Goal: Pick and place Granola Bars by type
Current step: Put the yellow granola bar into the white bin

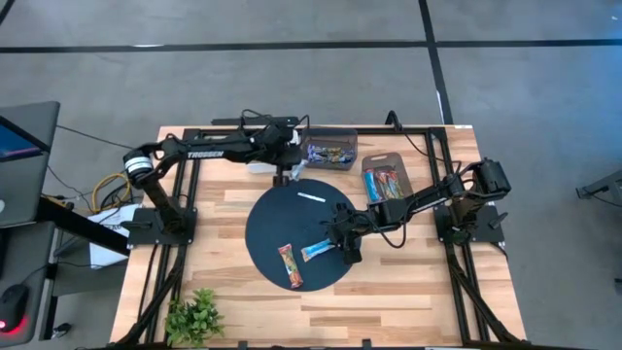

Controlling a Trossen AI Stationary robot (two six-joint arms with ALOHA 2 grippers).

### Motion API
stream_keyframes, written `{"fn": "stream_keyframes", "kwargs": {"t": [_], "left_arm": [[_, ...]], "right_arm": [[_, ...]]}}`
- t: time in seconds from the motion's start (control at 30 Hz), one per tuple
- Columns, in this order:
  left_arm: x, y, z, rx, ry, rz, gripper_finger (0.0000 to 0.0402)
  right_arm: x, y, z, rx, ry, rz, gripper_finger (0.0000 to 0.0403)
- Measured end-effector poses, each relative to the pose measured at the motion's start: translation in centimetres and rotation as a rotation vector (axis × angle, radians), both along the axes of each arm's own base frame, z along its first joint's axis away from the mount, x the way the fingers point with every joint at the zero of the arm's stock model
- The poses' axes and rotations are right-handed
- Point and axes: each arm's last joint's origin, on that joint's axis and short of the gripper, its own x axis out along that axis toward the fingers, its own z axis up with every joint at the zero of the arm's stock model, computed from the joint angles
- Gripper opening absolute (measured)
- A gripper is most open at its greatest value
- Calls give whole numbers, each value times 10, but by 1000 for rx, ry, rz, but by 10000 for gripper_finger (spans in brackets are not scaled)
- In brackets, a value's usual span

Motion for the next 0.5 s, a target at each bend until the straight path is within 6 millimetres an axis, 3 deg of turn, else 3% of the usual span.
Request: {"fn": "stream_keyframes", "kwargs": {"t": [0.27,0.5], "left_arm": [[-15,-18,40,62,-49,15,18],[-38,-30,79,208,-94,143,18]], "right_arm": [[0,0,0,0,0,0,138],[0,0,0,0,0,0,138]]}}
